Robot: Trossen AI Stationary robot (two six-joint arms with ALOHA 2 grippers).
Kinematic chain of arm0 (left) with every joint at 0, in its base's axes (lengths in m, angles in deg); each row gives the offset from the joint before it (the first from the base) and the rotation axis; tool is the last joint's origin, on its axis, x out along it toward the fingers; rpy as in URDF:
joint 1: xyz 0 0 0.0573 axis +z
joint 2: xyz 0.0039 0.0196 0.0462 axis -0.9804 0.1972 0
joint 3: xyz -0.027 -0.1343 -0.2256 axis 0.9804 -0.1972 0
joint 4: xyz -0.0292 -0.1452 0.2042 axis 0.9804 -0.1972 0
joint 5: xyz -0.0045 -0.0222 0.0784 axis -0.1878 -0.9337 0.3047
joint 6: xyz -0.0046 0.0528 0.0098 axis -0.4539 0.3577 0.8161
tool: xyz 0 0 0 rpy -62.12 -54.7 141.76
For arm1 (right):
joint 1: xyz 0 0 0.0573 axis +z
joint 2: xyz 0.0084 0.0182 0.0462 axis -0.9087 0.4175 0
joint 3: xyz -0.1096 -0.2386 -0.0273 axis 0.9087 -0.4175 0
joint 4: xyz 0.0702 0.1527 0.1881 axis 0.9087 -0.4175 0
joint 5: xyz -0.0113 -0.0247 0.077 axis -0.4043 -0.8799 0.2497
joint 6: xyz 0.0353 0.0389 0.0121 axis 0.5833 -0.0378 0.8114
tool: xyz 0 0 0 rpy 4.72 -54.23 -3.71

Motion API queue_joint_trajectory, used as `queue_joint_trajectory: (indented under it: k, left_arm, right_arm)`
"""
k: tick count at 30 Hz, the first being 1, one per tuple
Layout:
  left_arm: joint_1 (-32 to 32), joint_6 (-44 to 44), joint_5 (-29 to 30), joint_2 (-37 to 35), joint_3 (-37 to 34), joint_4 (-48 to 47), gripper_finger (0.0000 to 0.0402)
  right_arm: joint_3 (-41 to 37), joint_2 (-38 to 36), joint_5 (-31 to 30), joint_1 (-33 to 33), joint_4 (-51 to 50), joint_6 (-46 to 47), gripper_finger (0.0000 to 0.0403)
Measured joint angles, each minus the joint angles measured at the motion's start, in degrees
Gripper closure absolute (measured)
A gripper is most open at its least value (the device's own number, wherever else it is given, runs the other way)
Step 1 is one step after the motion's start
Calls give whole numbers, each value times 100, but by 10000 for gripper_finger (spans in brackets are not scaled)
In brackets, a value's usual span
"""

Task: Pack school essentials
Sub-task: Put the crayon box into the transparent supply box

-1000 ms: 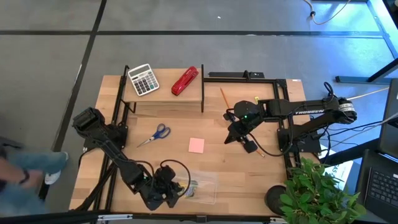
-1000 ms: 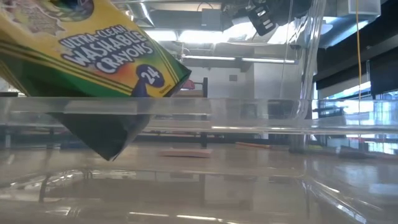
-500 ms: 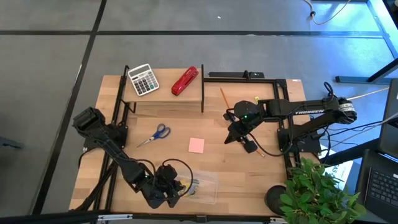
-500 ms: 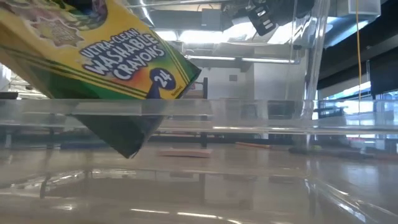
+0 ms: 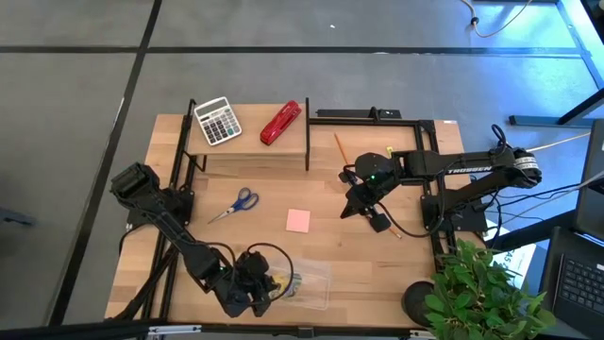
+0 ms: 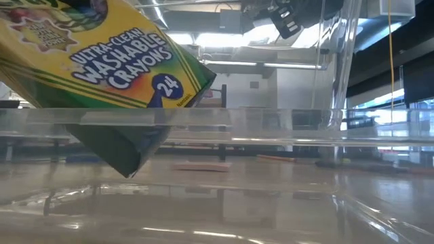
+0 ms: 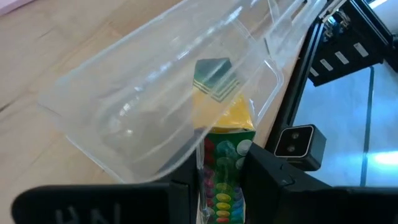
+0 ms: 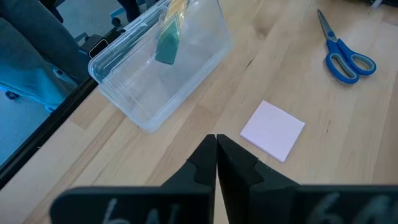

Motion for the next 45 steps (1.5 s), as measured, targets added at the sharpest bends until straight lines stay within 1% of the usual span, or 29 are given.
queue_joint_trajectory:
  k: [9, 17, 20, 26, 29, 39, 45]
  left_arm:
    - [141, -3, -37, 0, 2, 1, 319]
    - [264, 0, -548, 0, 0, 75, 319]
    - [262, 4, -566, 0, 0, 74, 321]
    - [262, 54, -533, 0, 1, 70, 341]
    - [262, 72, -533, 0, 2, 70, 343]
    - [266, 114, -527, 0, 2, 102, 290]
    - [266, -8, -525, 0, 2, 122, 279]
  right_arm:
    - [0, 0, 0, -1, -1, 0, 387]
    - [0, 0, 0, 0, -1, 0, 387]
    - [0, 0, 0, 0, 1, 0, 387]
    - [0, 0, 0, -2, 1, 0, 387]
    - [0, 0, 0, -1, 1, 0, 387]
    - [0, 0, 0, -1, 1, 0, 387]
    - [0, 0, 0, -2, 1, 0, 387]
